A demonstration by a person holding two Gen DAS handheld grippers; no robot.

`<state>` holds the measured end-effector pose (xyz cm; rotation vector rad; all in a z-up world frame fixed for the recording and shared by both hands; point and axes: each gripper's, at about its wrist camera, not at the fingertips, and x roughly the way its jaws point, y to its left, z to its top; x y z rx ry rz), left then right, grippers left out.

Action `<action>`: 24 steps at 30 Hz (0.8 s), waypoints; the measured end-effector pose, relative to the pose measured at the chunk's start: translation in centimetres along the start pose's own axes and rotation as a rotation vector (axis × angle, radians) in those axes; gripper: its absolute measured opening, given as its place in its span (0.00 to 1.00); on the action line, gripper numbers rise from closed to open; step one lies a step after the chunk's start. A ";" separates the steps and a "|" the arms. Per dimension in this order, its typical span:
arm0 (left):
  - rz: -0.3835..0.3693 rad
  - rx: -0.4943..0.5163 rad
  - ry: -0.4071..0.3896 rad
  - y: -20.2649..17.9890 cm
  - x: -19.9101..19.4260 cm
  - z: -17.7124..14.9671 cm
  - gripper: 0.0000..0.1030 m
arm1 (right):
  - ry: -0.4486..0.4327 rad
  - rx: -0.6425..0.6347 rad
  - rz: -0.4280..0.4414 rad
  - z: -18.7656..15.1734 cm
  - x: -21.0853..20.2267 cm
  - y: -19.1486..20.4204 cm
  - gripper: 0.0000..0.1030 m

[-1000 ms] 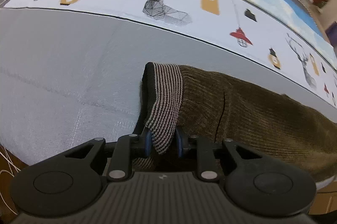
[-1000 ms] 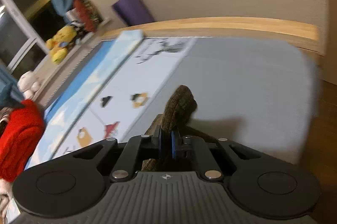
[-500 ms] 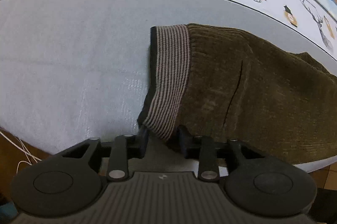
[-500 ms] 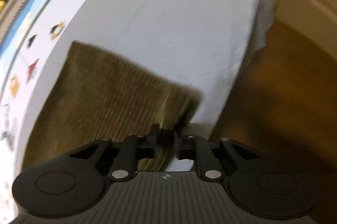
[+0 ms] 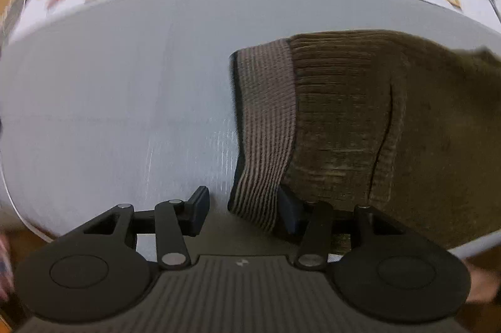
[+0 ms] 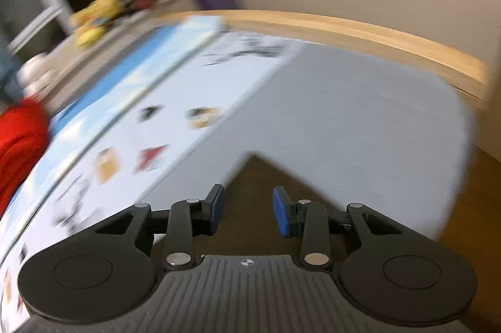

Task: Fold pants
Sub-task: 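Open the right tool to release the folded leg and lift away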

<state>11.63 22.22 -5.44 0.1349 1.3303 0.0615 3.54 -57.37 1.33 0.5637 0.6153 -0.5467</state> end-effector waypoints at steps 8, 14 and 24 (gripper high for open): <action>0.069 0.001 -0.232 -1.3 -4.7 0.7 0.53 | 0.086 -0.349 0.331 -2.3 0.9 13.9 0.16; 0.021 0.015 -0.298 -2.8 -5.7 2.8 0.53 | 0.204 -0.536 0.519 -6.4 1.7 24.4 0.17; -0.016 0.223 -0.051 -6.3 -0.3 2.2 0.53 | 0.559 -0.682 0.716 -15.2 3.3 36.4 0.23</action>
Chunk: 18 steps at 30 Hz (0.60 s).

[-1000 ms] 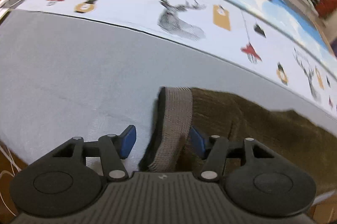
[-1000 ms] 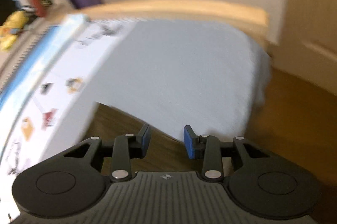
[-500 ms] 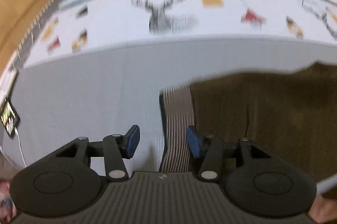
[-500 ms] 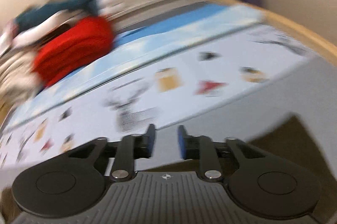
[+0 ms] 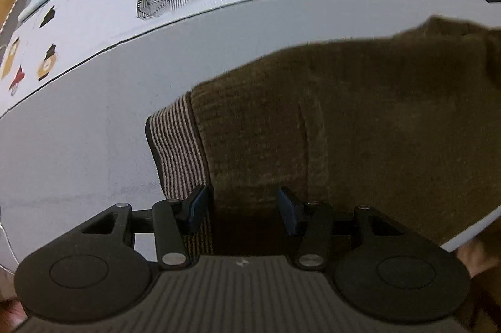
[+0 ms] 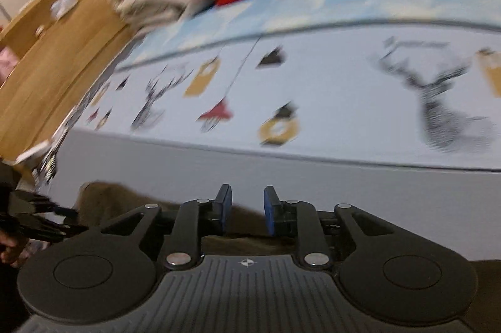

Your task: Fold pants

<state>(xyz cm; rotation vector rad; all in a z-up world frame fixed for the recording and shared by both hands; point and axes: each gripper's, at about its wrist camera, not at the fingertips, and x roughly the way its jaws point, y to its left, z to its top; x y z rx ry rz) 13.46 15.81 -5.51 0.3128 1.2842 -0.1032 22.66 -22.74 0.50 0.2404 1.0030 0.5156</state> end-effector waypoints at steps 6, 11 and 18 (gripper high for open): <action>-0.024 -0.019 -0.001 0.9 0.1 -0.2 0.53 | 0.139 -0.024 0.052 0.4 4.4 1.5 0.28; -0.019 -0.007 -0.009 0.7 0.0 -0.1 0.53 | 0.218 -0.042 0.067 0.1 6.8 1.7 0.35; -0.013 0.004 -0.012 0.3 -0.4 -0.3 0.54 | 0.271 -0.028 0.089 0.4 10.3 2.2 0.38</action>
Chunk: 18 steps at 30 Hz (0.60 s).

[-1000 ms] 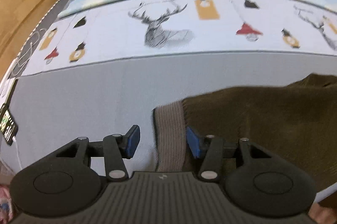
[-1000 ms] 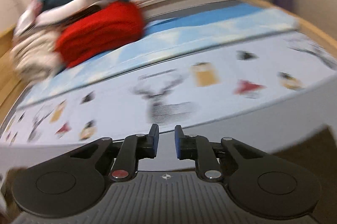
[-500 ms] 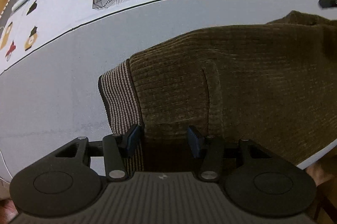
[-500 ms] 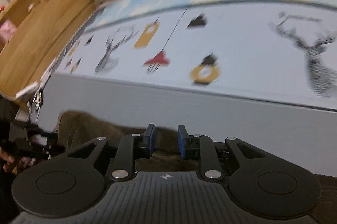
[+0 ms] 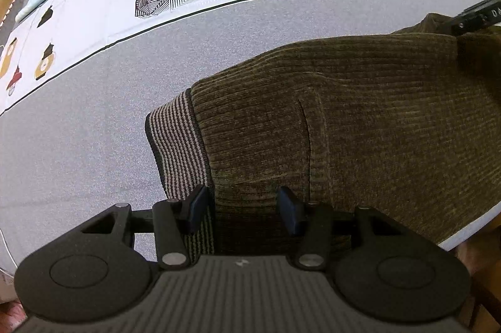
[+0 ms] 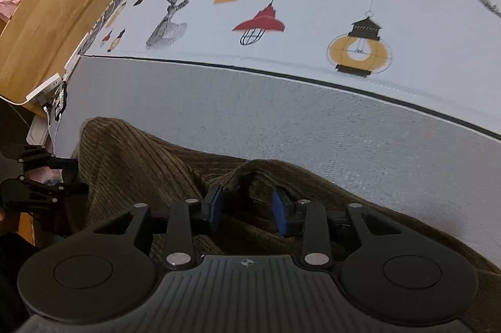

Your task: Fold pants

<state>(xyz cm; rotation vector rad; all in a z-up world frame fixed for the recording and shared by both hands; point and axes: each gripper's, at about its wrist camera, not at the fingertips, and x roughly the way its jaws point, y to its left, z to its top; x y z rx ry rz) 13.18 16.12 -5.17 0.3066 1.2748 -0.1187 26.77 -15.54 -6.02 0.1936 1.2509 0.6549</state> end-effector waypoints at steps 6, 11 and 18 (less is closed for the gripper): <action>-0.008 -0.003 -0.004 0.1 0.1 -0.2 0.54 | 0.021 -0.017 0.020 0.7 1.8 0.4 0.39; -0.018 -0.011 -0.002 0.4 0.2 -0.1 0.54 | 0.052 -0.080 0.045 1.3 2.0 1.2 0.10; -0.011 -0.005 0.001 0.3 0.3 0.0 0.54 | -0.367 0.188 -0.071 4.2 -5.6 -2.9 0.04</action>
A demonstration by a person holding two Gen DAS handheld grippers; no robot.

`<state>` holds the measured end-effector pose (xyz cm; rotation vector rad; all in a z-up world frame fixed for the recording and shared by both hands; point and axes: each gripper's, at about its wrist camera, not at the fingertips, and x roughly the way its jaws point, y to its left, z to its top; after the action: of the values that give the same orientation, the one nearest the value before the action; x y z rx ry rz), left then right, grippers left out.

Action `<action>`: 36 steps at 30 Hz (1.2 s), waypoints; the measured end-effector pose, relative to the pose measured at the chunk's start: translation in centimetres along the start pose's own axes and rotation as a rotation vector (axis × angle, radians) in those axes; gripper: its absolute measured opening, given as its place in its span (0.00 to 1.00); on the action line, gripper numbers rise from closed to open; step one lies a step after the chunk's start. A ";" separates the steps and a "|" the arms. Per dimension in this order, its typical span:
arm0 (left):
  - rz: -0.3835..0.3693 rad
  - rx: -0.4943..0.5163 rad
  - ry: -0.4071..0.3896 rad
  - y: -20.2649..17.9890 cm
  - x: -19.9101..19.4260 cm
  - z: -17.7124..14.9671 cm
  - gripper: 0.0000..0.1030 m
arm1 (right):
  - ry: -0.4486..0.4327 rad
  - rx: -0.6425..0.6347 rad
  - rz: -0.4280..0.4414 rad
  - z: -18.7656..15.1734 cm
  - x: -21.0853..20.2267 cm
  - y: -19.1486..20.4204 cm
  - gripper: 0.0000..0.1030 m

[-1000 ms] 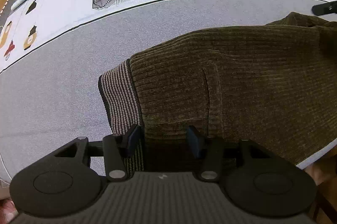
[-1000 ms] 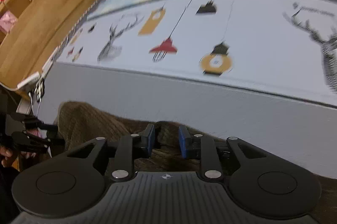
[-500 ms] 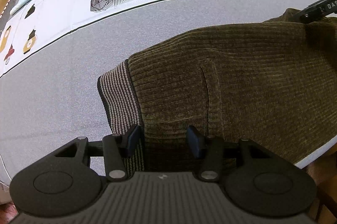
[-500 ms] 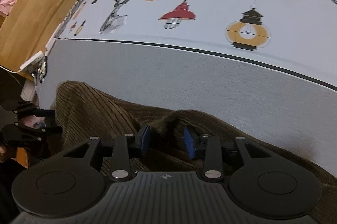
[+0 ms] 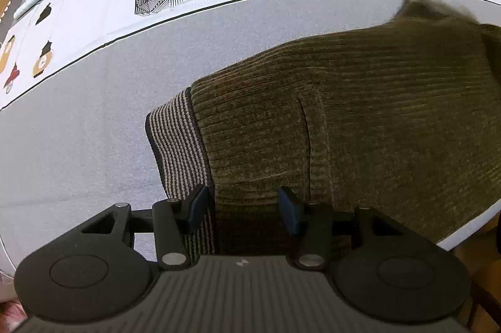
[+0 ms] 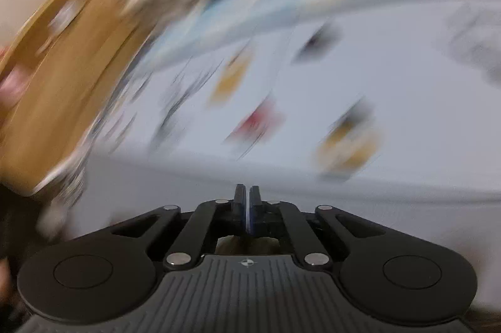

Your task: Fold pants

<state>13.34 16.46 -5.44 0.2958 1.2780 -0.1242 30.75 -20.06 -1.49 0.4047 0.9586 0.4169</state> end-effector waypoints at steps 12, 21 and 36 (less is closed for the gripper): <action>0.022 0.007 0.009 -0.4 -0.1 0.2 0.55 | 0.242 -0.263 0.066 -3.3 1.2 2.0 0.38; 0.021 0.004 0.011 -0.4 -0.1 0.1 0.55 | 0.225 -0.453 0.008 -4.7 4.1 5.7 0.07; -0.032 -0.079 -0.018 1.6 -1.1 0.3 0.55 | -0.132 -0.184 -0.419 -0.3 -3.7 -1.5 0.07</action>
<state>13.72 17.80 -4.06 0.2057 1.2669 -0.1029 28.87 -23.14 0.17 0.0573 0.8412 0.0928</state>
